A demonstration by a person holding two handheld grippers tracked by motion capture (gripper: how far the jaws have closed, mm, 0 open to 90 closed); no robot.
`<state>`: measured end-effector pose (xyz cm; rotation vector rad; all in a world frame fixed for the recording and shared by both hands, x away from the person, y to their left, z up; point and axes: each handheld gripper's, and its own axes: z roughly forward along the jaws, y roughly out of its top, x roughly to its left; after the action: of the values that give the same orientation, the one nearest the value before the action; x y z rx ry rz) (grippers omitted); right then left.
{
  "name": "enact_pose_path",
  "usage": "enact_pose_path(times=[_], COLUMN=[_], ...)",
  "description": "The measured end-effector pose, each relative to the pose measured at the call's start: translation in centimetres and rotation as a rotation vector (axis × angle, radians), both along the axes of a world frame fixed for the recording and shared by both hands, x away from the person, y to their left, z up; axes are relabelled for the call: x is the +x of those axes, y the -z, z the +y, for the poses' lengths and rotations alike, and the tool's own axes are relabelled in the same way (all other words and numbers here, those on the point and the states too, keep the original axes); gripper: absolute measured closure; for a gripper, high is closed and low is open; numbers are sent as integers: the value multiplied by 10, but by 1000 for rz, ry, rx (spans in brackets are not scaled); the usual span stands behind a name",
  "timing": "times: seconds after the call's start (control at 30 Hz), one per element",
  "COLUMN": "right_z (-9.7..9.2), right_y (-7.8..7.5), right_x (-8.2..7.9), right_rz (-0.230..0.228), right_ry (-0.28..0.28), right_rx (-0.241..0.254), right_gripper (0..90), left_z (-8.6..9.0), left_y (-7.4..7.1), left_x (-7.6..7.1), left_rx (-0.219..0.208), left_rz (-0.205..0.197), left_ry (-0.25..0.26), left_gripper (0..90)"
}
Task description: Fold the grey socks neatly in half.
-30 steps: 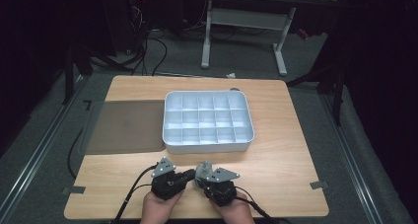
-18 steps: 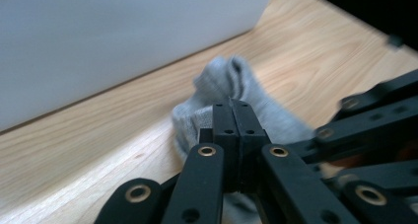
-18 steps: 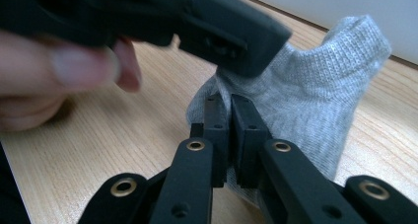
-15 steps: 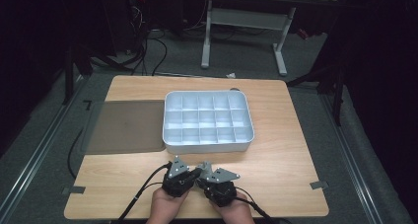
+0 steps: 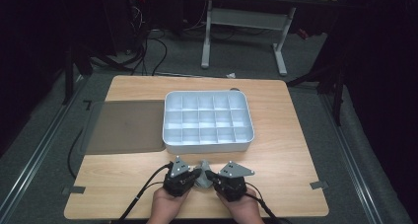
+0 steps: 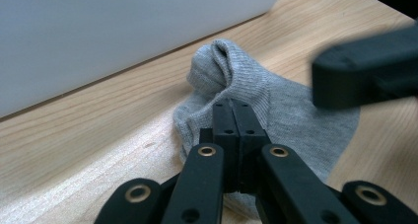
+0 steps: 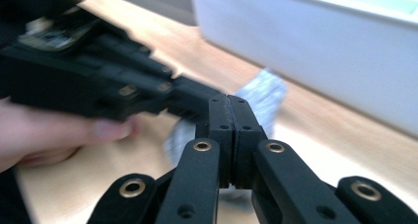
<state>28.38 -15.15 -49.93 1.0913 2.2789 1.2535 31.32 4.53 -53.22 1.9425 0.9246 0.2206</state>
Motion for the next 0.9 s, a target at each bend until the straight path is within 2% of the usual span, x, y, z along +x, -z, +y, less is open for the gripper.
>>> enact_pose_path(times=[0.07,0.13,0.3,0.43,0.53,0.63,0.67,0.73,0.8,0.87,0.9], right_z=[0,-1,-3,-6,-7,-7,-7,-7,-8,-8,-9], right_y=[1,10,22,24,26,26,26,27,27,27,27], right_x=[4,15,16,15,15,15,15,15,15,16,16], right_rz=[5,45,78,71,71,69,68,67,70,69,69], right_ry=[5,27,25,29,30,31,30,34,36,36,35], right_rx=[-9,-60,-106,-107,-99,-97,-99,-101,-95,-97,-95], right_gripper=[900,900,900,900,900,900,900,900,900,900,900], left_z=[0,0,0,2,5,7,6,3,-1,-8,-8], left_y=[0,0,0,0,0,-2,-6,-12,-15,-10,-10], left_x=[0,0,0,-2,-4,-6,-8,-13,-16,-19,-19], left_rx=[3,7,18,57,65,45,10,-28,-40,13,13], left_rz=[0,4,4,-22,-34,-33,-35,-41,-49,-33,-33], left_ry=[2,2,6,5,-2,0,-1,15,32,56,56], left_gripper=[900,899,899,900,900,887,873,854,850,849,852])
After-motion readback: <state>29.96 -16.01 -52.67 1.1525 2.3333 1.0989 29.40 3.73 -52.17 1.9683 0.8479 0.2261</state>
